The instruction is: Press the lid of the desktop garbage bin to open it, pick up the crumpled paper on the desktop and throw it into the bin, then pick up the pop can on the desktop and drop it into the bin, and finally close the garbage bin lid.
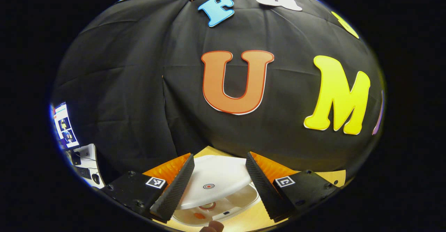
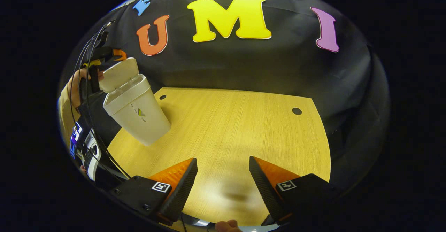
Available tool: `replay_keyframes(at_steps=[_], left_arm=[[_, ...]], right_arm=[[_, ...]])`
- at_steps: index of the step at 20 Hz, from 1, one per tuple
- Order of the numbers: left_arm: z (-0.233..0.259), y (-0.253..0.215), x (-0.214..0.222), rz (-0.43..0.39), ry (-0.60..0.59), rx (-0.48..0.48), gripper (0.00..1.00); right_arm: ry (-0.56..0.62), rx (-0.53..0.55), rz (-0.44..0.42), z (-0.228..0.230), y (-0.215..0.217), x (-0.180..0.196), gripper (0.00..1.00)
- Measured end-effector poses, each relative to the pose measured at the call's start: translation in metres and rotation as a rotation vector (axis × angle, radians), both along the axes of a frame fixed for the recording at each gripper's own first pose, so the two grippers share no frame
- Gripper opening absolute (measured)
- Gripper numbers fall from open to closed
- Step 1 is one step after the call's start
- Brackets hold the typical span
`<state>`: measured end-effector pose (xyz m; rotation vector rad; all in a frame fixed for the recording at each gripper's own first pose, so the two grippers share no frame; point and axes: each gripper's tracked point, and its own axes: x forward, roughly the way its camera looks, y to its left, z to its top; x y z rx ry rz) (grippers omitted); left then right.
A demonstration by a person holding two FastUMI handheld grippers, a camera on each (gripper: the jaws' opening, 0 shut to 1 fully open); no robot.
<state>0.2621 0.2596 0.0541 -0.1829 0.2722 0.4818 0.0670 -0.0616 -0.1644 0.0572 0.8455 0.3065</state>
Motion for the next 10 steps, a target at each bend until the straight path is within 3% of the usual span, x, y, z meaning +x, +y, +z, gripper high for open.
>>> replay_keyframes(at_steps=[3,10], left_arm=[[0.001,0.000,-0.002,0.004,0.045,-0.014,0.97],[-0.006,0.000,-0.004,0.016,0.089,-0.050,0.96]], right_arm=[[0.000,0.051,-0.007,-0.003,-0.003,0.002,0.93],[0.010,0.058,-0.025,-0.023,-0.019,0.004,0.94]])
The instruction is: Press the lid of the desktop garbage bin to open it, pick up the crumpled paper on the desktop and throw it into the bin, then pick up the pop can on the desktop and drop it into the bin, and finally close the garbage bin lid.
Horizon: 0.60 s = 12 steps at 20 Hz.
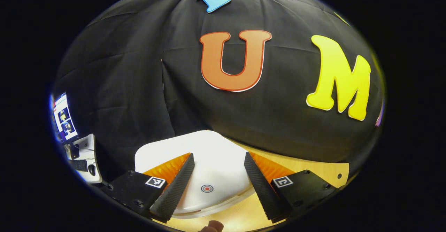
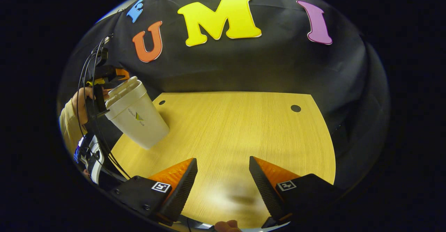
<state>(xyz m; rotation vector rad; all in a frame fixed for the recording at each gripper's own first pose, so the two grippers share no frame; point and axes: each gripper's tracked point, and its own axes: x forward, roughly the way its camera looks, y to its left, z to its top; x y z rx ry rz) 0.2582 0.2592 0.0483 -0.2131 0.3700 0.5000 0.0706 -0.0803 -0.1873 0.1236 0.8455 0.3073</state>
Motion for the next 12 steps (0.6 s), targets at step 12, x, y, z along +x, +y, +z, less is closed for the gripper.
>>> replay_keyframes(at_steps=[12], left_arm=[[-0.014,-0.001,-0.003,0.023,0.036,-0.042,0.95]], right_arm=[[0.016,0.004,-0.022,-0.011,-0.006,0.002,0.96]])
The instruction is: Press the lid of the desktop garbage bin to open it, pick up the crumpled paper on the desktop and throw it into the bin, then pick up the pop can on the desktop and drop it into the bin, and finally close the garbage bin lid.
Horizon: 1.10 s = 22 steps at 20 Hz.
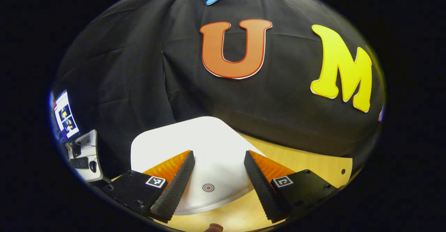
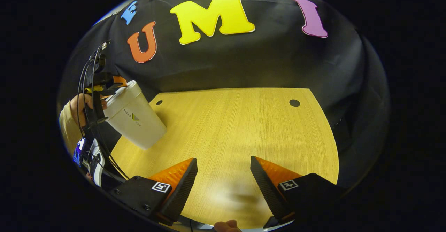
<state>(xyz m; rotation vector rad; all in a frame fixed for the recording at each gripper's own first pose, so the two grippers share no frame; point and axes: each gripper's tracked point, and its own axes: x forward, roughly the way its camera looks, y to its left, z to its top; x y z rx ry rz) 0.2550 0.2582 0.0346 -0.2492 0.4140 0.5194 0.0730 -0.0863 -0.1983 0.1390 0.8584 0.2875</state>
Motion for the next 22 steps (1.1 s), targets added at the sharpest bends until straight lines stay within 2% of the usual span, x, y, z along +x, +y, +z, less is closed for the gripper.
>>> replay_keyframes(at_steps=[3,6,9,10,11,14,17,19,22], left_arm=[[0.002,0.001,-0.001,-0.010,0.002,0.054,0.96],[0.001,0.000,0.001,-0.006,-0.015,0.034,0.96],[0.003,0.003,-0.002,0.003,-0.019,0.059,0.96],[0.004,0.003,-0.003,0.007,-0.014,0.068,0.96],[0.007,0.004,-0.003,-0.001,-0.010,0.086,0.96],[0.010,-0.004,-0.005,-0.052,0.034,0.079,0.95],[0.031,-0.007,-0.005,-0.089,-0.042,0.058,0.97],[0.060,-0.010,-0.009,-0.121,-0.091,0.101,0.97],[0.084,-0.015,-0.040,-0.175,-0.146,0.127,0.97]], right_arm=[[-0.006,-0.004,-0.003,0.000,0.002,-0.001,0.96],[-0.009,-0.005,-0.002,0.001,0.006,-0.005,0.96],[-0.019,0.000,-0.013,0.006,0.008,-0.009,0.96],[-0.020,0.001,-0.021,0.008,0.008,-0.011,0.93],[-0.020,0.002,-0.026,0.010,0.007,-0.012,0.96],[-0.036,-0.010,-0.041,0.019,0.005,-0.014,0.96],[-0.058,-0.018,-0.069,0.030,0.002,-0.013,0.96],[-0.083,-0.024,-0.087,0.039,0.001,-0.010,0.96],[-0.114,-0.029,-0.120,0.058,0.007,-0.003,0.96]])
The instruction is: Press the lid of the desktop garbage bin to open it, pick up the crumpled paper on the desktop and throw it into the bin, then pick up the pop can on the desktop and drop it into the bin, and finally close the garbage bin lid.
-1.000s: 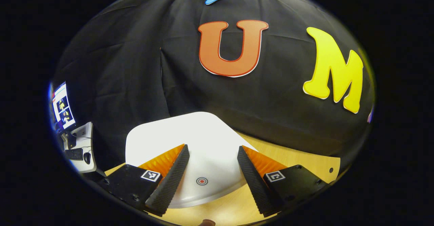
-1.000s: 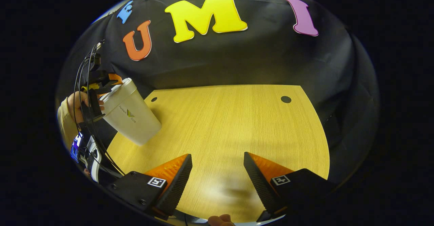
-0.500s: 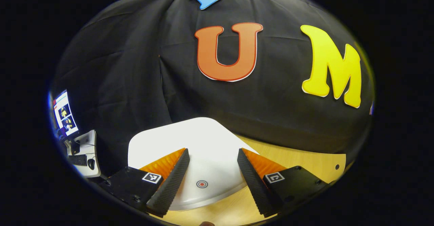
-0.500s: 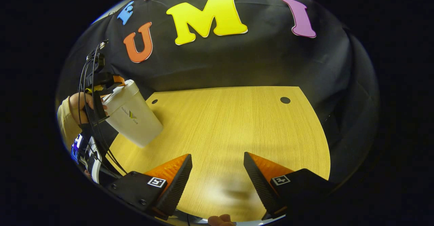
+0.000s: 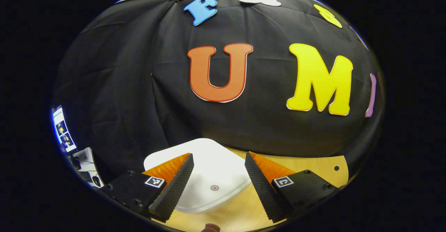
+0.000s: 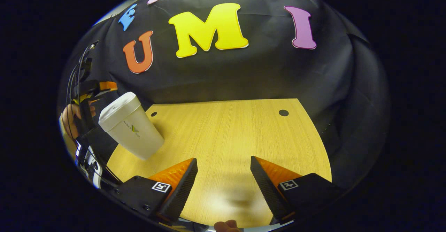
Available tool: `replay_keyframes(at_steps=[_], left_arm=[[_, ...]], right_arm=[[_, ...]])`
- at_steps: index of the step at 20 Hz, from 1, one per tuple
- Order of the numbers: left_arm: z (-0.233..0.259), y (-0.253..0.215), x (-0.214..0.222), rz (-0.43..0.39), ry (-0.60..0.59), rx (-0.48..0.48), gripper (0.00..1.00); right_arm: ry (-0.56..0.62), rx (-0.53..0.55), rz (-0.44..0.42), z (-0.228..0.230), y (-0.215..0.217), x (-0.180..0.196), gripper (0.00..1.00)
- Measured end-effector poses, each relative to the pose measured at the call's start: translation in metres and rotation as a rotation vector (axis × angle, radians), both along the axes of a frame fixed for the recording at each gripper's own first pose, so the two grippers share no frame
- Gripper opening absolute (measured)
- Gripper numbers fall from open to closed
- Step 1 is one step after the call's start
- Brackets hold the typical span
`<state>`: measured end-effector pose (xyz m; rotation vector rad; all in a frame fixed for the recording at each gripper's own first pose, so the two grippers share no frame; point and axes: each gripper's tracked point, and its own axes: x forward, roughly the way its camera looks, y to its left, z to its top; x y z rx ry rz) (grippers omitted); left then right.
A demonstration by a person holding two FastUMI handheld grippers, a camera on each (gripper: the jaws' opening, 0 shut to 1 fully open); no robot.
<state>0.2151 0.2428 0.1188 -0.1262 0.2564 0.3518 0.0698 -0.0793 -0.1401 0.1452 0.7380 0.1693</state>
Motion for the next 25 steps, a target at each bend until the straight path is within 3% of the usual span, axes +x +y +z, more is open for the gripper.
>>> replay_keyframes(at_steps=[5,11,19,25], left_arm=[[0.019,-0.009,-0.055,-0.079,-0.066,0.024,0.97],[0.000,-0.035,-0.123,-0.199,-0.072,0.053,0.98],[-0.010,-0.074,-0.170,-0.336,-0.111,0.069,0.97],[-0.019,-0.071,-0.173,-0.360,-0.096,0.060,0.97]], right_arm=[[-0.163,-0.083,-0.016,0.058,0.009,0.009,0.96],[-0.327,-0.138,0.012,0.112,0.049,-0.011,0.97],[-0.367,-0.151,-0.024,0.106,0.099,-0.063,0.96],[-0.395,-0.146,-0.012,0.111,0.133,-0.085,0.95]])
